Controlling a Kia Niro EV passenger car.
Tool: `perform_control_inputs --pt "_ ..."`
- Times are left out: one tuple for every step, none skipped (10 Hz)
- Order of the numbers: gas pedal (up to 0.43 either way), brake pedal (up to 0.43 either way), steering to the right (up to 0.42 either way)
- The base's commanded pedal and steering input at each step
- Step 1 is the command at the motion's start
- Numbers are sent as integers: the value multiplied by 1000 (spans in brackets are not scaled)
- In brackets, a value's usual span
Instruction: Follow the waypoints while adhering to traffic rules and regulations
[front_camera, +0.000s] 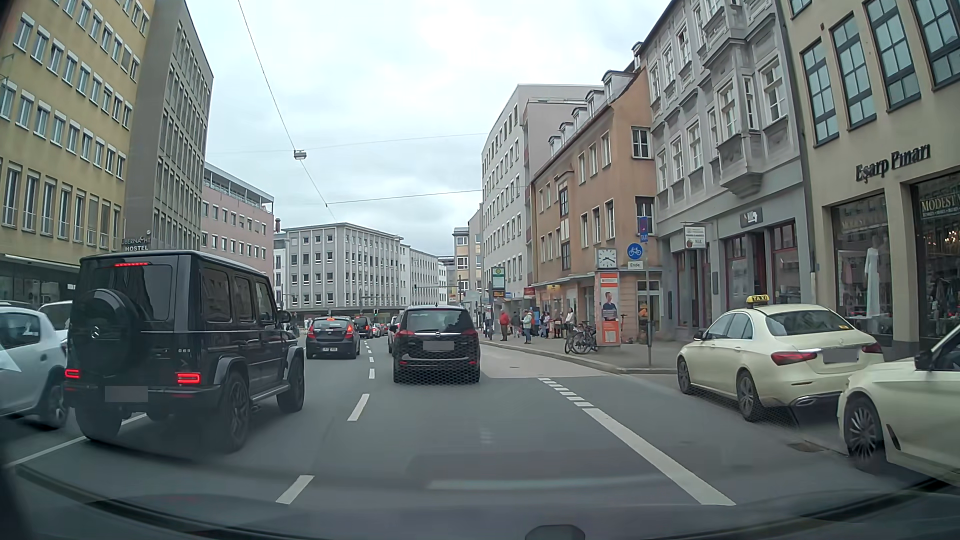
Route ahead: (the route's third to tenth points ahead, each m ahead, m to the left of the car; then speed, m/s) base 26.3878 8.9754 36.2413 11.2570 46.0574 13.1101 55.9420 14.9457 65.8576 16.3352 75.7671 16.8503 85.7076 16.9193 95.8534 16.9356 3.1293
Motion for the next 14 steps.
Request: perform_control_inputs --pt "260 0 -57" --pt "248 0 -57" --pt "228 0 -57" --pt "197 0 -57" --pt "177 0 -57" --pt "169 0 -57" --pt "169 0 -56" --pt "157 0 -56" --pt "118 0 -57" --pt "87 0 -56" --pt "67 0 -56" --pt "59 0 -56" --pt "59 0 -56" --pt "67 0 -56"
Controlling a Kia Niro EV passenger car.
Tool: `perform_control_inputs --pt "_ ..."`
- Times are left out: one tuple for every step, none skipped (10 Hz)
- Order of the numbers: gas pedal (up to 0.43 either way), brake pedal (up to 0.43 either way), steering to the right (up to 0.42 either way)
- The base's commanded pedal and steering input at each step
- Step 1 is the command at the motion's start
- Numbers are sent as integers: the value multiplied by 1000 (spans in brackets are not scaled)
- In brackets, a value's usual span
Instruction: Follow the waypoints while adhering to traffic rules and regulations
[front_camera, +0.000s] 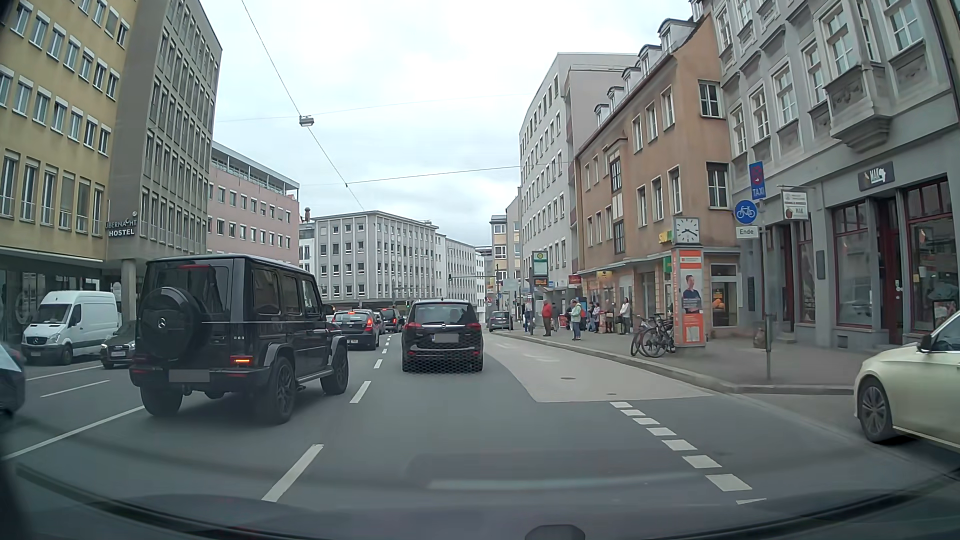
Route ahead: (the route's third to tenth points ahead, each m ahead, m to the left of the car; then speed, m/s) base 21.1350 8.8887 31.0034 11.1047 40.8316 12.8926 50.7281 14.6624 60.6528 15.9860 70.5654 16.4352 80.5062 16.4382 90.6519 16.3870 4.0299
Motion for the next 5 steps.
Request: perform_control_inputs --pt "130 0 -56" --pt "130 0 -55" --pt "130 0 -54" --pt "130 0 -53" --pt "130 0 -50"
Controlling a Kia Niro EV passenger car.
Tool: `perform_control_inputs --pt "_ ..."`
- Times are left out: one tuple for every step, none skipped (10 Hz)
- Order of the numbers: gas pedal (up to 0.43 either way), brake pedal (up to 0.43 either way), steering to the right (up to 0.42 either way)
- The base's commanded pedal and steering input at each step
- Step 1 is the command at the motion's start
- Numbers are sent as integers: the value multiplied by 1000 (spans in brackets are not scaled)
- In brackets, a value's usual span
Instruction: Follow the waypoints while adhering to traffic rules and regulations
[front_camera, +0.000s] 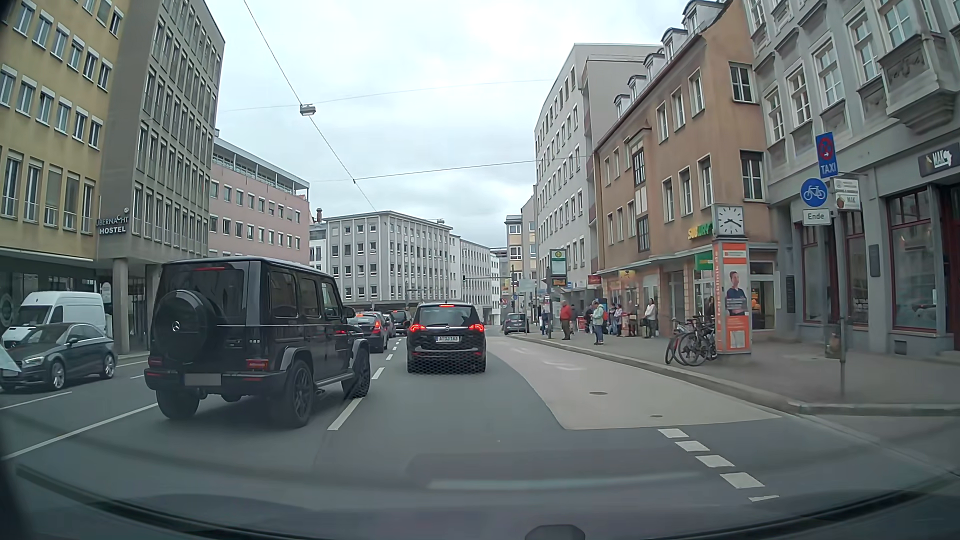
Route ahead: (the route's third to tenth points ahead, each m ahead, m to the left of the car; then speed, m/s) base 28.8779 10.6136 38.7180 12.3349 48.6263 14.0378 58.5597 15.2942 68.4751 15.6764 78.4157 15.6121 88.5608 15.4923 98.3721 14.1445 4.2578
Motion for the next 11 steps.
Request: perform_control_inputs --pt "118 0 -46" --pt "110 0 -40" --pt "59 0 -38" --pt "0 0 -38" --pt "0 0 -37" --pt "0 0 -37" --pt "0 0 -37" --pt "0 0 -37" --pt "0 0 -35" --pt "0 6 -29" --pt "0 18 -24"
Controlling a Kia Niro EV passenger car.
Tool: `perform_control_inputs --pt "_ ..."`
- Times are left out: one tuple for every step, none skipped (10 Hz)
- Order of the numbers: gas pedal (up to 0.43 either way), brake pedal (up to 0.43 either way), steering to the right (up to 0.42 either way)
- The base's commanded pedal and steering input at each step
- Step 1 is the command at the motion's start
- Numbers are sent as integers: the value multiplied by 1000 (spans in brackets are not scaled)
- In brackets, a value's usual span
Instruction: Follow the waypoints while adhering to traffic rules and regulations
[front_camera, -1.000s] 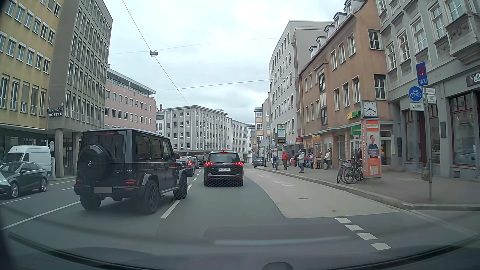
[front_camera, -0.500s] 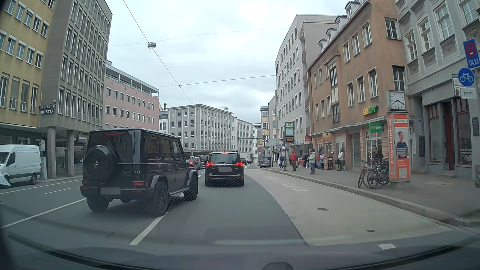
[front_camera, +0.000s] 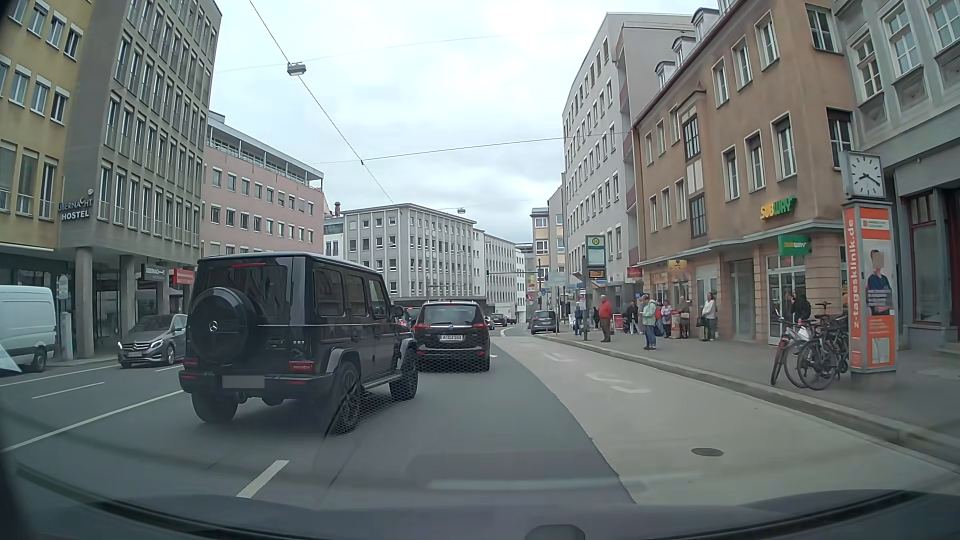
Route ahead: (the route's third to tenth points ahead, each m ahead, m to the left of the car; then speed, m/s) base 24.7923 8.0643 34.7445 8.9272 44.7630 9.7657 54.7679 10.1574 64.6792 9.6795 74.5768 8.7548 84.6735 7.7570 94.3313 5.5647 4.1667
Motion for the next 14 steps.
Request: perform_control_inputs --pt "0 18 -23" --pt "0 24 -23" --pt "0 24 -23" --pt "0 0 -23" --pt "0 0 -23" --pt "0 0 -23" --pt "8 0 -23" --pt "157 0 -24" --pt "157 0 -24" --pt "20 0 -26" --pt "0 0 -29" --pt "0 0 -34" --pt "0 0 -34" --pt "0 0 -33"
